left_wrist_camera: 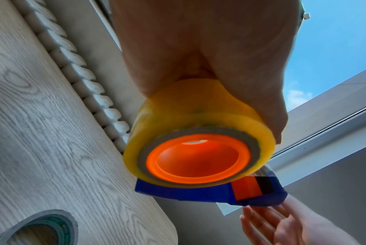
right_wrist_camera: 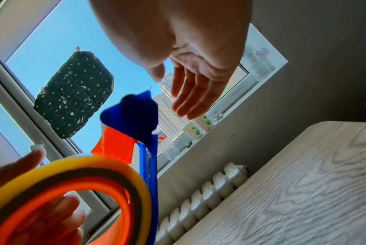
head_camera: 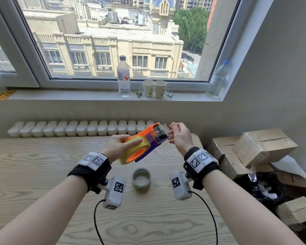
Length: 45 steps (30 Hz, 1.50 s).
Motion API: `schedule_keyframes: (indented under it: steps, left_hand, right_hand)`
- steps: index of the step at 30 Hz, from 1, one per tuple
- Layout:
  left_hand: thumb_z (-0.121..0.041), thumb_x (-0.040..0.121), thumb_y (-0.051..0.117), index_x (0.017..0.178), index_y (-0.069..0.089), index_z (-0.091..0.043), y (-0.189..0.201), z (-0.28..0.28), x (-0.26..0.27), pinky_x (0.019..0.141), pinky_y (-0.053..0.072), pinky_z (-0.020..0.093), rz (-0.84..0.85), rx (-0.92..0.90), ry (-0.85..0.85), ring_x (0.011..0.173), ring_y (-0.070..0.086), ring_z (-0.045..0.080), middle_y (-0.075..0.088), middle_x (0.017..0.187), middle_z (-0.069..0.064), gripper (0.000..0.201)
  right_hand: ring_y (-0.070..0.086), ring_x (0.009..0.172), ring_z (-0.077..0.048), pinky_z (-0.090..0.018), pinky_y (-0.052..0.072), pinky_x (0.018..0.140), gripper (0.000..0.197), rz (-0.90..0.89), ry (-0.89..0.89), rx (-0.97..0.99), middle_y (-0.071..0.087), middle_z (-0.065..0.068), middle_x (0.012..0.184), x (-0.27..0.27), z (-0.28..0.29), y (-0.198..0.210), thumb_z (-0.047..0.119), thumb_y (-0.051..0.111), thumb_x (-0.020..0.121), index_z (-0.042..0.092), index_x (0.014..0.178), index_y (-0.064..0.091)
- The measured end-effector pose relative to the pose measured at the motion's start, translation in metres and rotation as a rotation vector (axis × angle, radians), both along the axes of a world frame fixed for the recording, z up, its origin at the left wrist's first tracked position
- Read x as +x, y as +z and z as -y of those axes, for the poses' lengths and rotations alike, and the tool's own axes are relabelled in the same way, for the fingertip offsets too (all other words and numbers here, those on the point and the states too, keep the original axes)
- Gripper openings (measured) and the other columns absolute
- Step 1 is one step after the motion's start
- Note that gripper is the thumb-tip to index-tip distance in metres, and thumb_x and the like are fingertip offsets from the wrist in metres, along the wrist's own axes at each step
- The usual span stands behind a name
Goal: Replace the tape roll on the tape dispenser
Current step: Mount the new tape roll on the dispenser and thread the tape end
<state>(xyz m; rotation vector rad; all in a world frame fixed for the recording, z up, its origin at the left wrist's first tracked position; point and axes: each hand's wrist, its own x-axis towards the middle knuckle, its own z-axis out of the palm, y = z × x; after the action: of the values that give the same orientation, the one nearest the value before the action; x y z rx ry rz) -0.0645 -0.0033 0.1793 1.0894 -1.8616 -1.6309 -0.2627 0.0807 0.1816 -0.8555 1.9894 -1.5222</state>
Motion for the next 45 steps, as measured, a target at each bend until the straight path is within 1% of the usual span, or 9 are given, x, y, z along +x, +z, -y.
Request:
schedule_keyframes:
  steps: [5, 8, 12, 16, 21, 27, 31, 36, 45]
  left_hand:
    - [-0.036, 0.076, 0.071, 0.082, 0.069, -0.002, 0.011, 0.006, -0.004, 0.052, 0.048, 0.021, -0.032, -0.030, 0.055, 0.062, 0.062, 0.016, 0.067, 0.073, 0.006, 0.035]
    - [-0.036, 0.078, 0.070, 0.080, 0.069, -0.006, 0.022, 0.007, -0.009, 0.052, 0.047, 0.019, -0.083, -0.011, 0.081, 0.057, 0.061, 0.012, 0.066, 0.071, 0.006, 0.030]
    - [-0.039, 0.075, 0.071, 0.094, 0.067, 0.006, 0.034, 0.007, -0.016, 0.070, 0.046, 0.036, -0.151, -0.011, 0.093, 0.075, 0.060, 0.024, 0.066, 0.085, 0.017, 0.049]
    - [-0.040, 0.078, 0.068, 0.094, 0.062, 0.011, 0.044, 0.004, -0.022, 0.060, 0.045, 0.030, -0.181, 0.003, 0.059, 0.071, 0.057, 0.024, 0.062, 0.081, 0.017, 0.054]
    - [-0.053, 0.063, 0.070, 0.092, 0.064, 0.007, 0.046, 0.003, -0.026, 0.062, 0.043, 0.032, -0.220, 0.080, 0.048, 0.074, 0.055, 0.027, 0.061, 0.082, 0.019, 0.067]
    - [-0.057, 0.059, 0.066, 0.101, 0.065, 0.007, 0.038, 0.000, -0.027, 0.079, 0.050, 0.041, -0.208, 0.155, 0.022, 0.081, 0.062, 0.030, 0.068, 0.094, 0.022, 0.077]
    - [-0.062, 0.069, 0.063, 0.088, 0.065, 0.005, 0.031, 0.001, -0.031, 0.070, 0.045, 0.033, -0.126, 0.069, 0.017, 0.073, 0.057, 0.024, 0.064, 0.080, 0.012, 0.070]
    - [-0.044, 0.078, 0.067, 0.111, 0.053, -0.014, 0.024, 0.001, -0.033, 0.074, 0.047, 0.029, -0.019, -0.104, 0.059, 0.094, 0.061, 0.022, 0.063, 0.098, 0.008, 0.047]
    - [-0.024, 0.060, 0.084, 0.106, 0.062, -0.021, -0.010, -0.016, -0.044, 0.076, 0.050, 0.027, 0.195, -0.319, -0.107, 0.096, 0.062, 0.017, 0.066, 0.109, 0.003, 0.051]
  right_hand:
    - [0.057, 0.075, -0.021, -0.033, 0.050, 0.068, 0.024, 0.050, 0.085, 0.080, 0.060, -0.007, 0.085, 0.001, -0.003, 0.000, -0.007, 0.038, 0.085, 0.008, 0.099, 0.051]
    - [0.058, 0.088, -0.022, -0.028, 0.050, 0.072, 0.029, 0.083, 0.266, 0.101, 0.062, -0.011, 0.101, 0.009, -0.005, 0.001, -0.005, 0.057, 0.080, 0.008, 0.106, 0.053]
    - [0.065, 0.093, -0.020, -0.027, 0.053, 0.082, 0.034, 0.032, 0.367, 0.049, 0.067, -0.007, 0.099, 0.026, -0.001, 0.002, 0.010, 0.077, 0.073, 0.013, 0.102, 0.059]
    - [0.067, 0.076, -0.004, -0.020, 0.054, 0.075, 0.030, 0.053, 0.286, -0.051, 0.069, 0.003, 0.084, 0.032, 0.005, 0.005, 0.008, 0.079, 0.071, 0.019, 0.090, 0.059]
    - [0.070, 0.086, -0.023, -0.044, 0.056, 0.086, 0.024, -0.004, 0.163, -0.058, 0.073, -0.009, 0.090, 0.032, 0.006, 0.005, 0.015, 0.080, 0.069, 0.024, 0.083, 0.063]
    - [0.069, 0.083, -0.029, -0.049, 0.056, 0.081, 0.015, -0.096, 0.099, -0.011, 0.073, -0.010, 0.083, 0.033, -0.001, 0.003, 0.018, 0.078, 0.070, 0.022, 0.075, 0.064]
    - [0.068, 0.080, -0.029, -0.049, 0.056, 0.078, 0.016, -0.139, 0.090, 0.040, 0.069, -0.004, 0.076, 0.031, -0.007, 0.001, 0.020, 0.077, 0.072, 0.024, 0.070, 0.062]
    - [0.065, 0.082, -0.021, -0.041, 0.053, 0.082, 0.015, -0.242, 0.080, 0.129, 0.071, -0.001, 0.083, 0.022, -0.018, -0.008, 0.028, 0.073, 0.073, 0.020, 0.084, 0.069]
    - [0.065, 0.083, -0.022, -0.033, 0.051, 0.076, 0.022, -0.323, 0.040, 0.288, 0.074, -0.001, 0.084, 0.004, -0.044, -0.033, 0.036, 0.069, 0.072, 0.019, 0.084, 0.071]
